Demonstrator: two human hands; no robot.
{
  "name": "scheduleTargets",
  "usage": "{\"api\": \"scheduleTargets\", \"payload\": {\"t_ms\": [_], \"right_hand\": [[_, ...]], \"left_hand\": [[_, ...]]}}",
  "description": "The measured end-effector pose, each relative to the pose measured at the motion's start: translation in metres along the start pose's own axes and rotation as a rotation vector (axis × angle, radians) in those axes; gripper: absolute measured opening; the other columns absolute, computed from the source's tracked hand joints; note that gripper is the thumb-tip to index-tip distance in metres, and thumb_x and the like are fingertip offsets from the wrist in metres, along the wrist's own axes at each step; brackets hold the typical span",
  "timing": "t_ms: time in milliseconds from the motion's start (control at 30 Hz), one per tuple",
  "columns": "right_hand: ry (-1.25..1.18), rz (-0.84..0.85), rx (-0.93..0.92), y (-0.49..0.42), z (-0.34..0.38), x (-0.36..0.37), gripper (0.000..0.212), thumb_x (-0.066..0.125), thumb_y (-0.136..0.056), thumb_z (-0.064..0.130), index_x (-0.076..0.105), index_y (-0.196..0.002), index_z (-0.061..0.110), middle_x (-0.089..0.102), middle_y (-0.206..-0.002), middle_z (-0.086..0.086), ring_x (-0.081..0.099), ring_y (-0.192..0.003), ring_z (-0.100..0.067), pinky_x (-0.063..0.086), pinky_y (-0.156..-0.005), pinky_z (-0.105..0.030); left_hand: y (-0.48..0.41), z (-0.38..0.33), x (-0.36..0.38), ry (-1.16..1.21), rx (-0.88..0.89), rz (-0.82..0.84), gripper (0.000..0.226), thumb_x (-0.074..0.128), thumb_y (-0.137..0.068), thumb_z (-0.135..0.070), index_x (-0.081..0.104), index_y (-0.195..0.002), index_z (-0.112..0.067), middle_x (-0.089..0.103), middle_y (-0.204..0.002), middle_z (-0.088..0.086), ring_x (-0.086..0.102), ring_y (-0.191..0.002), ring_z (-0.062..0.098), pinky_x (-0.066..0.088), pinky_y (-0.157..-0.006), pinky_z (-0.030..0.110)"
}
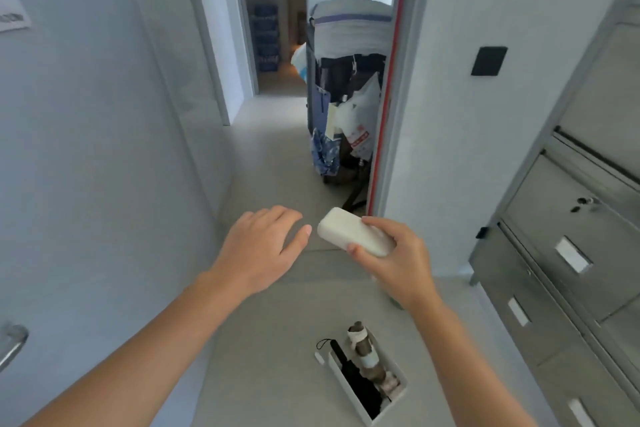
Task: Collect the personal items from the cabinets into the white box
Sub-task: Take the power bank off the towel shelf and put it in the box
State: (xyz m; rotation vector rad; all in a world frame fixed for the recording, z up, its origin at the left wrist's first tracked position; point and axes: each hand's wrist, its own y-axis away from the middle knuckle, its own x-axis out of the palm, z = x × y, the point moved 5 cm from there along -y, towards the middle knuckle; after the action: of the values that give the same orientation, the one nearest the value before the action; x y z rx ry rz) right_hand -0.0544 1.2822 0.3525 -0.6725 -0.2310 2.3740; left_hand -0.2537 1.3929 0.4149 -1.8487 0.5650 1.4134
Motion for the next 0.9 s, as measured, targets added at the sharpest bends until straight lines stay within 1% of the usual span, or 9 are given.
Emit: {"api": "scheduleTargets", "payload": {"t_ms": [67,200,267,367,467,500,667,733,900], "right_hand": [[-0.032,-0.055,0.070,-0.008,-0.027,-0.014,0.055,0.075,-0.066,0.062,0.072,-0.114,0.037,0.069,-0.112,0.025,0.063,-0.106,0.000,0.054,-0.091,-0.030],[-0.042,-0.121,0.217,-0.026,-0.079,-0.034,0.054,0.081,-0.069,0.053,0.073,-0.117,0.029,0.072,-0.113,0.017,0.065,-0.105,-0.005,0.055,-0.092,-0.037],[0.009,-0.147,0.276,-0.039,-0.105,-0.039,0.048,0.084,-0.073,0.045,0.073,-0.117,0.029,0.071,-0.112,0.018,0.065,-0.103,-0.003,0.056,-0.090,-0.034],[0.048,-0.209,0.379,-0.060,-0.142,-0.042,0.045,0.085,-0.075,0.041,0.073,-0.117,0.031,0.071,-0.112,0.017,0.065,-0.102,-0.003,0.055,-0.084,-0.027],[0.034,-0.291,0.452,-0.076,-0.181,-0.039,0.040,0.087,-0.076,0.037,0.074,-0.114,0.030,0.073,-0.106,0.018,0.066,-0.099,-0.001,0.052,-0.079,-0.018],[0.026,-0.312,0.488,-0.078,-0.194,-0.037,0.040,0.087,-0.076,0.036,0.075,-0.113,0.030,0.073,-0.105,0.018,0.066,-0.098,0.000,0.052,-0.079,-0.019],[0.000,-0.389,0.659,-0.069,-0.252,-0.027,0.042,0.086,-0.078,0.035,0.075,-0.116,0.023,0.074,-0.105,0.013,0.067,-0.096,-0.003,0.057,-0.083,-0.027],[-0.011,-0.406,0.711,-0.061,-0.273,-0.022,0.041,0.086,-0.078,0.035,0.075,-0.116,0.023,0.073,-0.103,0.016,0.067,-0.095,-0.001,0.057,-0.081,-0.025],[-0.053,-0.410,0.837,-0.043,-0.337,-0.002,0.039,0.085,-0.079,0.035,0.076,-0.114,0.023,0.074,-0.104,0.014,0.068,-0.093,0.000,0.052,-0.078,-0.017]], "left_hand": [[-0.029,-0.014,0.027,0.016,0.064,0.022,0.058,0.021,-0.097,-0.057,0.061,-0.119,-0.021,0.066,-0.118,-0.005,0.061,-0.106,0.020,0.045,-0.086,0.038],[-0.084,-0.034,0.085,0.088,0.162,0.091,0.061,0.020,-0.096,-0.057,0.062,-0.122,-0.020,0.065,-0.122,-0.005,0.061,-0.108,0.018,0.044,-0.089,0.037],[-0.111,-0.038,0.114,0.115,0.208,0.113,0.057,0.025,-0.098,-0.056,0.062,-0.124,-0.020,0.065,-0.123,-0.005,0.060,-0.108,0.018,0.044,-0.090,0.036],[-0.159,-0.042,0.158,0.178,0.279,0.160,0.049,0.032,-0.100,-0.052,0.062,-0.123,-0.020,0.065,-0.122,-0.006,0.060,-0.107,0.018,0.042,-0.090,0.035],[-0.201,-0.046,0.204,0.219,0.345,0.236,0.058,0.025,-0.096,-0.055,0.064,-0.119,-0.018,0.067,-0.116,-0.005,0.062,-0.104,0.018,0.045,-0.087,0.036],[-0.211,-0.048,0.219,0.231,0.366,0.261,0.060,0.024,-0.095,-0.056,0.065,-0.118,-0.018,0.067,-0.115,-0.004,0.063,-0.102,0.019,0.046,-0.086,0.037],[-0.235,-0.059,0.289,0.274,0.384,0.380,0.056,0.025,-0.094,-0.055,0.066,-0.108,-0.019,0.069,-0.104,-0.002,0.064,-0.094,0.024,0.044,-0.080,0.036],[-0.236,-0.064,0.314,0.267,0.406,0.431,0.051,0.026,-0.095,-0.055,0.063,-0.107,-0.021,0.068,-0.100,-0.004,0.063,-0.090,0.023,0.044,-0.078,0.036],[-0.233,-0.067,0.375,0.260,0.416,0.505,0.049,0.028,-0.095,-0.053,0.063,-0.114,-0.023,0.069,-0.107,-0.005,0.063,-0.095,0.022,0.048,-0.083,0.038]]}}
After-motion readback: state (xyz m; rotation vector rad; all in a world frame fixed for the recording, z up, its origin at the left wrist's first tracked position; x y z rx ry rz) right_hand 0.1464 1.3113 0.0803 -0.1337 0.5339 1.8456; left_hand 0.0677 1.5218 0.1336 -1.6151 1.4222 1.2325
